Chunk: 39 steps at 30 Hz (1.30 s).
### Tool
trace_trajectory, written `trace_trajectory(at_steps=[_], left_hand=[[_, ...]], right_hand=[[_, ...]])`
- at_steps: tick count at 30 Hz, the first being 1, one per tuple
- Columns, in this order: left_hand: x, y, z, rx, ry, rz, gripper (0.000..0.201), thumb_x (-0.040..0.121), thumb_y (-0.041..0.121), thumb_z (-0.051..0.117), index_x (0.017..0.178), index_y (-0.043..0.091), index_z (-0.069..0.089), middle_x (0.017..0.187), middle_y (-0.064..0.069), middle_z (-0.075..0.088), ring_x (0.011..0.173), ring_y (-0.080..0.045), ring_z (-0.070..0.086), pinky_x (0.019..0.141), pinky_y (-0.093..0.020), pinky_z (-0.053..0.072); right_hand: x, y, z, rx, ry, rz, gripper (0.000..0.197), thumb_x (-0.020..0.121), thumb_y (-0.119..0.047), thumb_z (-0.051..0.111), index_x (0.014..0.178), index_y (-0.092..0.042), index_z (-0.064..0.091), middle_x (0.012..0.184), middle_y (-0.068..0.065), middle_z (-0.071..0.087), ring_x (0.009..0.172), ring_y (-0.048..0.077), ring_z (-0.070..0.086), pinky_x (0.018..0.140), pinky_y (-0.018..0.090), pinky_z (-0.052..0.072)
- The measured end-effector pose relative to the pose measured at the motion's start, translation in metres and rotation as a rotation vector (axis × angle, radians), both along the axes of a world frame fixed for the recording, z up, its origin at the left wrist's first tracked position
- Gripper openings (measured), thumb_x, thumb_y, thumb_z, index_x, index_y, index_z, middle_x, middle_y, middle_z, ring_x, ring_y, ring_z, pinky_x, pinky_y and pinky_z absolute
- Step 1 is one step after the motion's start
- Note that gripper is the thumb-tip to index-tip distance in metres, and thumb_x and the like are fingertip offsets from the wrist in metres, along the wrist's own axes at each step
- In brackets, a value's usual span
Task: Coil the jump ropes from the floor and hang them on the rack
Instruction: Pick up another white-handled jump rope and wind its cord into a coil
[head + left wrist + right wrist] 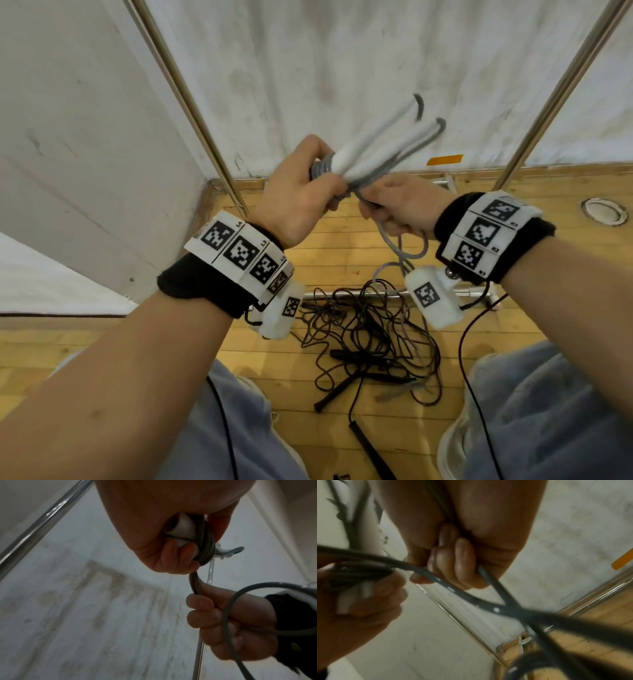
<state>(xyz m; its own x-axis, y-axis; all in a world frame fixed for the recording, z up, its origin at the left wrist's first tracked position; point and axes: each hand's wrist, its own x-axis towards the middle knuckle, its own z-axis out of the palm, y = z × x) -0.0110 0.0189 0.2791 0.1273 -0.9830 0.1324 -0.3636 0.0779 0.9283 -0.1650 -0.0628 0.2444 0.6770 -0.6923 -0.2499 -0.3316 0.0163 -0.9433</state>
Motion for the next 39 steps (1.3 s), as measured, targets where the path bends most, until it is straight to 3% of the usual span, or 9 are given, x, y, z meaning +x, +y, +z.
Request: trace_trajectory(at_steps=[5,10,13,16,20,24,28,33,39], left_hand=[[0.000,-0.007,0.006,-0.032,0.075,0.138,0.017,0.081,0.014,0.052,0.095,0.013,0.043,0.065,-0.010,0.056,0.040,-0.011,0.046,0.038,-0.020,0.032],[0.002,-0.016,0.006,-0.075,0.026,0.229,0.011,0.086,0.014,0.052,0.084,0.017,0.042,0.068,-0.006,0.056,0.048,-0.014,0.051,0.044,-0.023,0.036],[0.002,-0.021,0.008,-0.081,0.036,0.288,0.015,0.084,0.018,0.054,0.079,0.020,0.040,0.068,-0.006,0.056,0.048,-0.016,0.052,0.046,-0.027,0.036],[0.004,-0.023,0.011,-0.064,0.054,0.351,0.018,0.084,0.018,0.054,0.077,0.021,0.038,0.069,-0.005,0.056,0.056,-0.022,0.054,0.049,-0.031,0.037],[0.009,-0.021,0.016,0.018,0.080,0.369,0.018,0.088,0.016,0.053,0.078,0.016,0.038,0.066,-0.009,0.053,0.039,-0.014,0.044,0.040,-0.024,0.031],[0.002,-0.011,0.021,0.108,0.196,0.206,0.014,0.092,0.016,0.050,0.084,0.010,0.041,0.059,-0.013,0.052,0.038,-0.020,0.040,0.040,-0.023,0.026],[-0.009,-0.002,0.027,0.085,0.302,0.030,0.022,0.091,0.011,0.049,0.073,0.011,0.037,0.055,-0.017,0.048,0.038,-0.022,0.037,0.039,-0.023,0.024],[-0.002,0.002,0.035,0.000,0.325,0.114,0.021,0.092,0.013,0.050,0.077,0.014,0.035,0.054,-0.012,0.051,0.038,-0.020,0.037,0.040,-0.024,0.024],[0.027,-0.006,0.031,-0.122,0.123,0.426,0.014,0.092,0.019,0.051,0.086,0.019,0.038,0.074,-0.009,0.059,0.044,-0.012,0.048,0.046,-0.027,0.036]], right_hand=[[0.012,0.005,0.002,-0.096,0.040,-0.010,0.056,0.092,-0.060,0.038,0.064,-0.016,0.058,0.047,-0.007,0.042,0.037,0.009,0.036,0.041,0.020,0.034],[0.024,0.007,0.002,-0.351,0.005,-0.157,0.034,0.100,-0.029,0.038,0.076,-0.019,0.059,0.057,-0.003,0.049,0.039,0.000,0.040,0.052,0.023,0.032],[0.027,0.007,0.004,-0.380,-0.002,-0.159,0.022,0.096,-0.011,0.041,0.095,-0.015,0.062,0.072,-0.004,0.062,0.072,0.010,0.060,0.075,0.028,0.048],[0.022,0.001,0.004,-0.308,0.016,-0.230,0.022,0.096,-0.017,0.047,0.108,-0.012,0.065,0.098,-0.002,0.067,0.105,0.024,0.060,0.100,0.038,0.042],[0.010,-0.006,0.004,-0.306,0.080,-0.294,0.042,0.095,-0.017,0.052,0.135,-0.007,0.047,0.135,0.006,0.053,0.128,0.019,0.046,0.109,0.029,0.031],[0.012,0.016,0.005,-0.524,0.252,-0.092,0.060,0.088,-0.030,0.061,0.142,-0.023,0.036,0.148,0.000,0.038,0.138,0.018,0.029,0.111,0.030,0.024],[0.024,0.042,0.009,-0.534,0.087,-0.072,0.007,0.090,-0.031,0.059,0.092,-0.037,0.056,0.107,-0.001,0.065,0.108,0.020,0.057,0.096,0.038,0.044],[0.021,0.035,0.016,-0.476,0.070,-0.061,0.027,0.094,-0.024,0.053,0.073,-0.013,0.067,0.064,0.002,0.065,0.058,0.015,0.052,0.060,0.029,0.044],[0.017,0.031,0.009,-0.391,0.028,-0.075,0.034,0.094,-0.031,0.054,0.064,-0.014,0.055,0.056,-0.002,0.059,0.051,0.014,0.058,0.060,0.035,0.053]])
